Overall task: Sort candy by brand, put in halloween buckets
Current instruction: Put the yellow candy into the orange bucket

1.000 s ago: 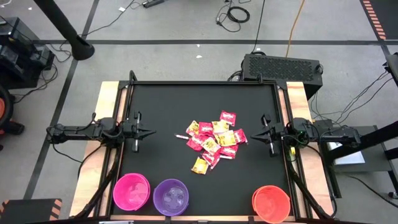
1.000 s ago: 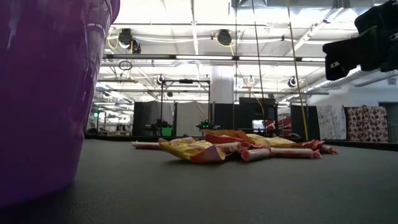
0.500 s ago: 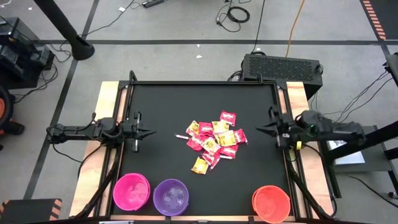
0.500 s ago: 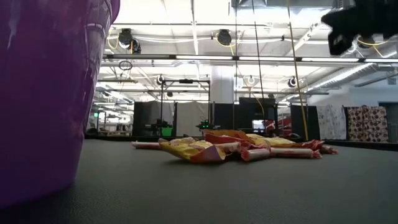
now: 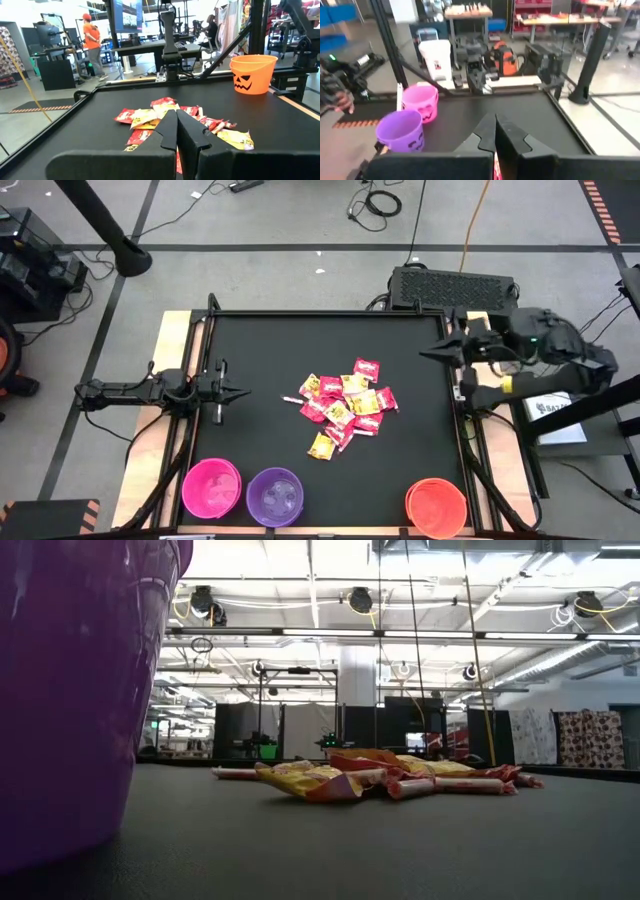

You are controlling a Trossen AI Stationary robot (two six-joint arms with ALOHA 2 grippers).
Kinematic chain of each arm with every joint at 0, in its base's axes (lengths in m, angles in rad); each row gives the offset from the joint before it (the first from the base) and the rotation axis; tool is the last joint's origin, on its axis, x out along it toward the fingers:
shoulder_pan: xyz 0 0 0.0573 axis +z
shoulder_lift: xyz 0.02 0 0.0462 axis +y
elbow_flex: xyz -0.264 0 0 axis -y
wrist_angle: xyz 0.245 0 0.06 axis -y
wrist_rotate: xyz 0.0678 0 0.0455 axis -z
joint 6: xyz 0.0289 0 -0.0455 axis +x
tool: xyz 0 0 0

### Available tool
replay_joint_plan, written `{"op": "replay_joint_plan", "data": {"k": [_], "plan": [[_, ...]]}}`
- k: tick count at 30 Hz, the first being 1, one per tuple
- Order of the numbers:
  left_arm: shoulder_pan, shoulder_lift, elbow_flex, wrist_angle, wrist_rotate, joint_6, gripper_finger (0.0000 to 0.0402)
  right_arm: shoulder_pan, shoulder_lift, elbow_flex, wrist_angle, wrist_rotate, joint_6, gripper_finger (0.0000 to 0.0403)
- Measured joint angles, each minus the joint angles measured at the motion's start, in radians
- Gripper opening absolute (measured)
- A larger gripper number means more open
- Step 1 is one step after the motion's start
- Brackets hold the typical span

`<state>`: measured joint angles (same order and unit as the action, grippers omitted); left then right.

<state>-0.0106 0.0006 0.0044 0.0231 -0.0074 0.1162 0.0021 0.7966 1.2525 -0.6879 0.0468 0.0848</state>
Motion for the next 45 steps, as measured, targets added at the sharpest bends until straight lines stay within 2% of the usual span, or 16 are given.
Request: {"op": "replay_joint_plan", "data": {"k": [3,10,16,20,23,27,30,34,36,38,41,45], "plan": [[0.000,0.000,0.000,0.000,0.000,0.000,0.0002,0.000,0.028,-0.070,0.006,0.037,-0.006,0.0000],[0.000,0.000,0.000,0.000,0.000,0.000,0.0002,0.000,0.030,-0.374,0.333,0.059,0.054,0.0000],[0.000,0.000,0.001,0.020,-0.002,-0.056,0.0002,0.000,0.036,-0.583,0.481,0.060,0.149,0.0000],[0.000,0.009,0.043,0.011,-0.083,-0.157,0.0002,-0.004,0.037,-0.627,0.485,0.061,0.168,0.0000],[0.000,0.042,0.119,-0.007,-0.105,-0.129,0.0002,-0.005,0.036,-0.627,0.485,0.059,0.175,0.0000],[0.000,0.145,0.302,-0.063,-0.133,-0.041,0.0002,-0.005,0.036,-0.627,0.492,0.067,0.155,0.0000],[0.000,0.260,0.476,-0.156,-0.175,-0.005,0.0002,-0.005,0.036,-0.627,0.491,0.138,0.127,0.0000],[0.000,0.435,0.699,-0.277,-0.278,-0.175,0.0002,-0.005,0.036,-0.627,0.491,0.173,0.073,0.0007],[0.000,0.516,0.789,-0.321,-0.277,-0.189,0.0002,-0.005,0.036,-0.627,0.491,0.172,0.068,0.0014],[0.000,0.589,0.844,-0.350,-0.222,-0.165,0.0002,-0.005,0.036,-0.627,0.488,0.163,0.080,0.0023],[-0.001,0.682,0.856,-0.352,-0.138,-0.154,0.0002,-0.005,0.044,-0.627,0.477,0.162,0.109,0.0038],[-0.005,0.816,0.849,-0.358,-0.097,-0.177,0.0002,-0.005,0.074,-0.627,0.430,0.161,0.136,0.0060]]}}
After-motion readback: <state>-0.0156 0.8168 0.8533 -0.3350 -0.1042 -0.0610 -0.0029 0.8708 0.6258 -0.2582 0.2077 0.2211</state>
